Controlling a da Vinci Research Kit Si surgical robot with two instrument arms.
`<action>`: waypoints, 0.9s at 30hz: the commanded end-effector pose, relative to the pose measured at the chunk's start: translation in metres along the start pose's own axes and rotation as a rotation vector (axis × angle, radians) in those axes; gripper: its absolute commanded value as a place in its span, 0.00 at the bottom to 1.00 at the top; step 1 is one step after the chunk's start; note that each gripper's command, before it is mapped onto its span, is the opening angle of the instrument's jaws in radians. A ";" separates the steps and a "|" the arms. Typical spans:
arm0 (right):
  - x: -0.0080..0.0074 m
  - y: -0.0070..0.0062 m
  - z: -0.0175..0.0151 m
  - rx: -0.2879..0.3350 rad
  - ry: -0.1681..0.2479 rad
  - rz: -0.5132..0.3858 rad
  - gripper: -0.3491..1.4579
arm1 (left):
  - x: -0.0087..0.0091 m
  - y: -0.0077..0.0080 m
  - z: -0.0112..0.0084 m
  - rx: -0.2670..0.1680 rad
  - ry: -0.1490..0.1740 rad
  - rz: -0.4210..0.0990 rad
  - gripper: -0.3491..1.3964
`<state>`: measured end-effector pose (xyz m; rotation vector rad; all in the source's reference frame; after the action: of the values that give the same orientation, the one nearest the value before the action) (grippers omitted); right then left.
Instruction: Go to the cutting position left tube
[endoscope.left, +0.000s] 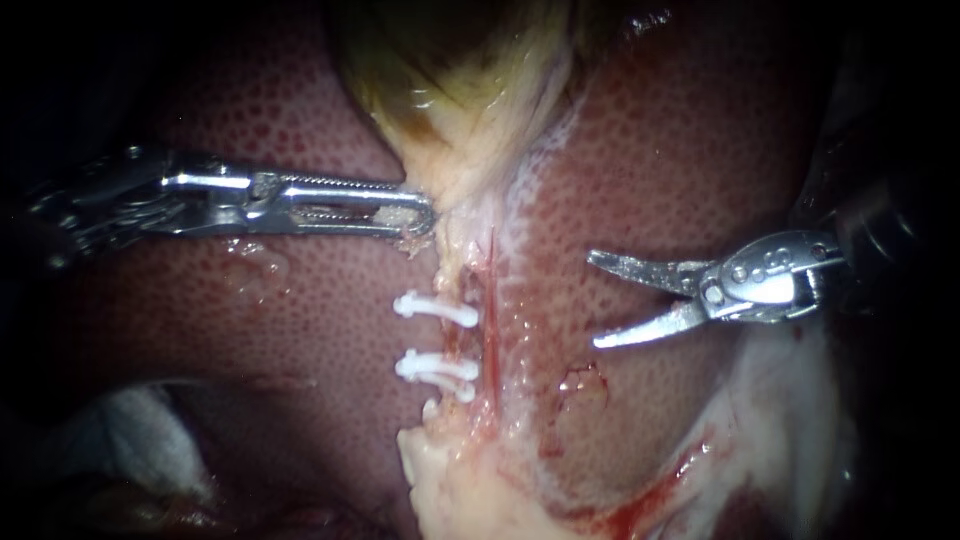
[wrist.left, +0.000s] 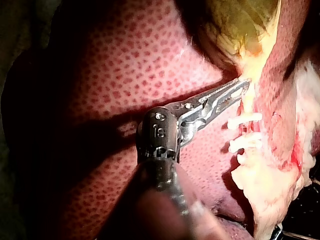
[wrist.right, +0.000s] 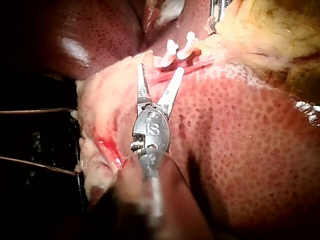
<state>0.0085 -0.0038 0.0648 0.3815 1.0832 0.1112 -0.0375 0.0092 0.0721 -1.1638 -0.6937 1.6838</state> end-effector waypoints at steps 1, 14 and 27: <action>0.0000 0.0000 0.0000 0.000 0.000 0.000 0.98 | 0.0000 0.0000 -0.0001 -0.001 -0.001 0.000 0.00; 0.0000 0.0000 0.0003 -0.003 0.002 0.000 0.98 | 0.0062 0.0040 -0.0088 -0.006 0.070 -0.051 0.00; -0.0005 -0.0005 0.0025 0.002 -0.026 0.047 0.99 | 0.0064 0.0052 -0.0106 0.009 0.091 -0.054 0.00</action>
<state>0.0109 -0.0052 0.0663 0.4143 1.0448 0.1614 -0.0305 0.0124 0.0612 -1.1972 -0.6533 1.5773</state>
